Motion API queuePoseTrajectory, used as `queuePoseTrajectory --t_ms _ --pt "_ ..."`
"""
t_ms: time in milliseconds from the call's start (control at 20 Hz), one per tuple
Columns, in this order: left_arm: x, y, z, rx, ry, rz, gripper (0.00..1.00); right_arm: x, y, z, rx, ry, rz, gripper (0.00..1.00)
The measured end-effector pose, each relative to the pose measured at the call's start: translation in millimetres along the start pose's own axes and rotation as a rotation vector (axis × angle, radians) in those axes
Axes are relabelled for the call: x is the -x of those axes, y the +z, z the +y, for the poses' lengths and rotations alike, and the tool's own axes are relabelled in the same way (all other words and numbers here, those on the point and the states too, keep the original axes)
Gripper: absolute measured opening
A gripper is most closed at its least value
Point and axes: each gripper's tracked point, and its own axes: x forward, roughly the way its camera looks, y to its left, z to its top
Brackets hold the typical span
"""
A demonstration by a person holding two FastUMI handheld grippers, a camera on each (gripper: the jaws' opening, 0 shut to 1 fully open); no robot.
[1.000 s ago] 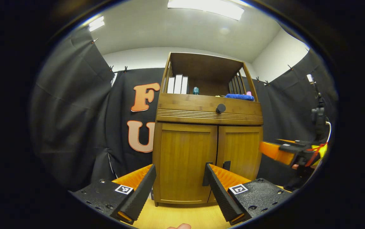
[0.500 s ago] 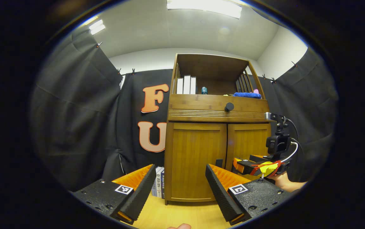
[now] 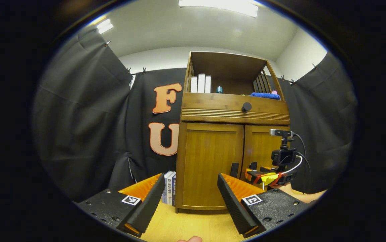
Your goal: Open the right door of the double-door shoe cabinet with the right hand, and open the left door with the left hand.
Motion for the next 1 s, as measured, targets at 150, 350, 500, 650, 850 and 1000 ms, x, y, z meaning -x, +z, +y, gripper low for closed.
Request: queuePoseTrajectory --t_ms 150,350,500,650,850,1000 --pt "-4 1 0 -0.002 0.0 -0.014 0.92 -2 -3 4 -0.029 0.03 -0.007 0.8" --pt "-7 -4 -4 0.011 -0.023 -0.012 0.94 -1 -2 3 -0.011 0.042 -0.022 0.74" --pt "-9 -7 -9 0.028 -0.044 -0.005 0.92 -5 -6 18 -0.007 0.102 0.001 0.69" --pt "-5 -9 -15 0.034 -0.064 0.006 0.94 -1 -6 18 0.015 0.115 0.03 0.35" --pt "5 -14 -28 0.044 -0.092 0.021 0.94 -2 -11 16 0.026 0.101 0.059 0.3" --pt "14 -13 -43 0.056 -0.133 0.026 0.94 5 -15 13 0.05 0.072 0.081 0.31"
